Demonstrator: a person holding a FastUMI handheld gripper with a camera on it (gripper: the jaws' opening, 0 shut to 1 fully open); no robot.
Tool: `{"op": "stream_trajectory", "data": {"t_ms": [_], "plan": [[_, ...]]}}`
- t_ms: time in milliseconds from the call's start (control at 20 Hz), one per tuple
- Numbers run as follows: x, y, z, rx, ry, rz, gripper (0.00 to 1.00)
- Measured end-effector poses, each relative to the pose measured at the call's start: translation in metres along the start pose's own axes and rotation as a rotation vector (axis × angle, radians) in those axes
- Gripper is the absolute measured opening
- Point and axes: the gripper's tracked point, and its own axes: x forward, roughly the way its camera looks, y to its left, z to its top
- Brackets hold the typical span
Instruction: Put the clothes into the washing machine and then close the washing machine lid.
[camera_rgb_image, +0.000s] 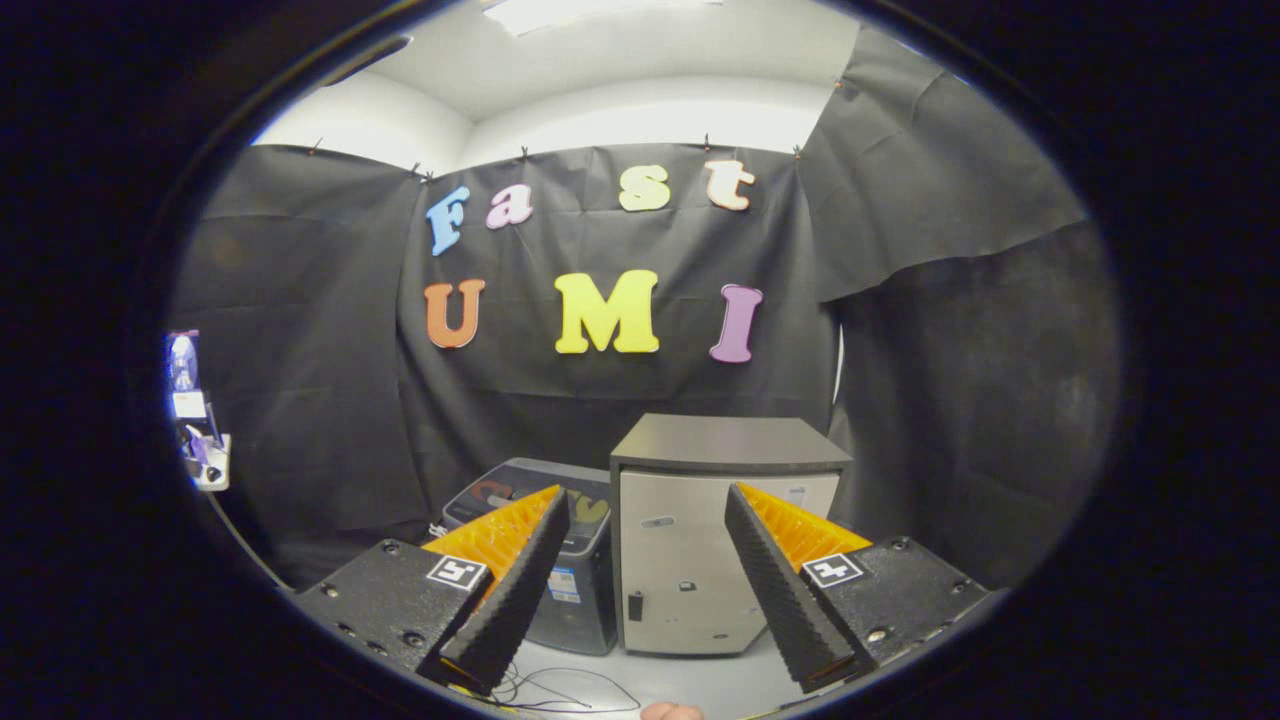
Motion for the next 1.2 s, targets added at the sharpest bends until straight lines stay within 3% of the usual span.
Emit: {"op": "stream_trajectory", "data": {"t_ms": [1200], "plan": [[0.015,-0.016,-0.003,0.043,0.012,-0.030,1.00]]}}
